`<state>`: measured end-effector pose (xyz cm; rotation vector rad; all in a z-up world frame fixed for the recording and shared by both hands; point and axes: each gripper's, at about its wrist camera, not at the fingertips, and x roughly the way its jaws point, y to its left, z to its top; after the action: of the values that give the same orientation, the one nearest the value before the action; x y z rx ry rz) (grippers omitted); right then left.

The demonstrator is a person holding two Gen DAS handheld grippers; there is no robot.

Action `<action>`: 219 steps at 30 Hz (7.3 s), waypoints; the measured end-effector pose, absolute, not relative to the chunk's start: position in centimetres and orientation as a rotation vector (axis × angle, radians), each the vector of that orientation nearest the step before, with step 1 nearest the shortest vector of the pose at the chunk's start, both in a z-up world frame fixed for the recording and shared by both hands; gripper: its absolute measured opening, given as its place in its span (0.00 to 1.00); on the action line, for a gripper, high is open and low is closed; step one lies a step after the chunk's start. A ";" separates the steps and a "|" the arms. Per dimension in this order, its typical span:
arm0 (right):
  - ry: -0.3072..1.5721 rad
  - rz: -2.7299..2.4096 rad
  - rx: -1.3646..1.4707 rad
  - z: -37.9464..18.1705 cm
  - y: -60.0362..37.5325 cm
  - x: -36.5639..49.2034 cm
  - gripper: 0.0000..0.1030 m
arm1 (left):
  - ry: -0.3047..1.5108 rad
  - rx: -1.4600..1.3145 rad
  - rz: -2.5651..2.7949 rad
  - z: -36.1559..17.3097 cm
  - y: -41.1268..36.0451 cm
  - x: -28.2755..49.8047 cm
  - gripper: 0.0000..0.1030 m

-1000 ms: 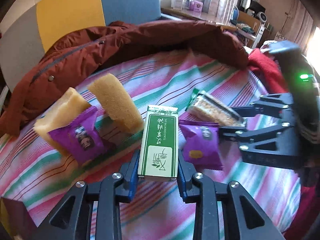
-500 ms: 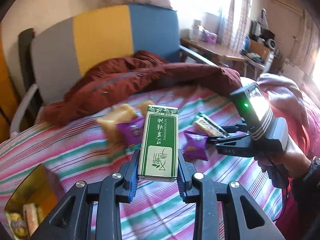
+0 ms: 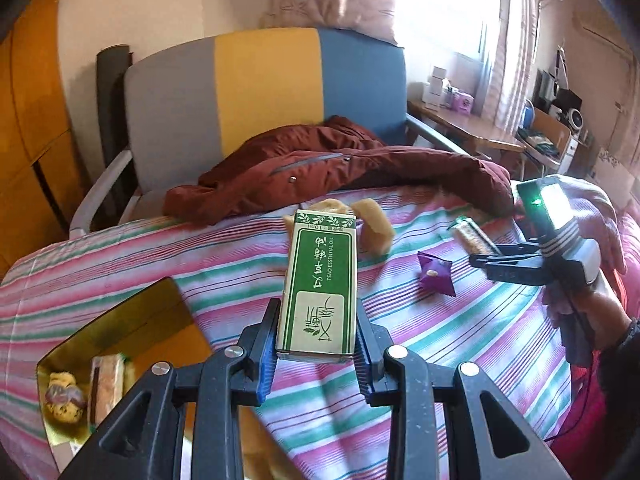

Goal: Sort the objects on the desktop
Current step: 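Carry the tea box and cracker pack to the gold box and release them inside, then move both grippers back over the bed toward the purple candy packets, then grasp a purple candy packet with the right gripper while the left gripper grasps another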

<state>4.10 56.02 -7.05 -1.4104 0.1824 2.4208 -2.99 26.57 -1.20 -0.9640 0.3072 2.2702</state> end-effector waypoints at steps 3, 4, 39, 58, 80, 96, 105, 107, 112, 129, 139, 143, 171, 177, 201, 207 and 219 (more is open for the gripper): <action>0.149 2.427 -1.375 -5.5 55.0 4.8 0.45 | 0.281 -0.967 2.289 -1.1 25.1 -2.7 0.31; 0.140 2.434 -1.366 -5.6 54.5 3.8 0.45 | 0.274 -0.968 2.295 -1.1 24.7 -2.6 0.31; 0.098 3.022 -1.387 -3.4 23.7 -0.5 0.45 | 0.211 -0.915 2.726 0.0 7.0 -0.8 0.31; 0.098 2.998 -1.469 -5.0 19.3 -3.4 0.45 | 0.150 -0.973 2.786 -1.4 3.4 -2.0 0.31; 0.056 2.962 -1.452 -5.4 18.2 -4.6 0.46 | 0.068 -1.143 2.749 -5.4 3.1 -5.0 0.46; -0.160 2.979 -1.182 0.2 16.5 0.2 0.52 | 0.055 -1.068 2.765 -2.8 3.3 -2.7 0.47; -0.177 2.970 -1.115 1.3 17.3 1.7 0.54 | 0.090 -1.048 2.756 -2.2 4.5 -1.9 0.47; -0.173 2.966 -1.104 1.4 17.7 2.0 0.54 | 0.097 -1.043 2.751 -2.1 4.8 -1.8 0.47; -0.170 2.951 -1.085 1.5 18.5 2.3 0.54 | 0.121 -1.032 2.744 -1.8 5.7 -1.6 0.47; -0.104 2.860 -1.072 0.8 23.7 2.6 0.57 | 0.207 -0.998 2.673 -1.4 10.4 -1.5 0.47; -0.053 2.760 -1.117 -0.7 28.6 2.3 0.59 | 0.254 -0.978 2.592 -1.1 14.7 -2.1 0.47; 0.009 2.698 -1.173 -1.8 32.4 2.1 0.60 | 0.270 -0.965 2.554 -1.0 16.5 -2.2 0.47; 0.589 2.408 -1.295 -12.4 53.3 -1.0 0.79 | 0.189 -1.210 2.185 -3.2 28.2 -7.5 0.47; 0.491 2.450 -1.336 -13.0 52.2 -2.7 0.75 | 0.149 -1.323 2.113 -4.6 30.6 -9.6 0.47; 0.536 2.495 -1.312 -11.1 52.7 -2.4 0.38 | 0.190 -1.356 2.176 -10.9 39.3 -14.9 0.55; 0.550 2.520 -1.283 -10.3 52.9 -2.4 0.38 | 0.277 -1.320 2.231 -11.8 41.2 -15.2 0.55; 0.524 2.542 -1.283 -10.0 52.4 -2.1 0.38 | 0.306 -1.225 2.291 -11.1 40.2 -16.0 0.45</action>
<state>-2.09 52.36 -9.97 -1.2832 0.5243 2.5421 -15.97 40.24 -11.12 -1.2248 0.3064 2.2909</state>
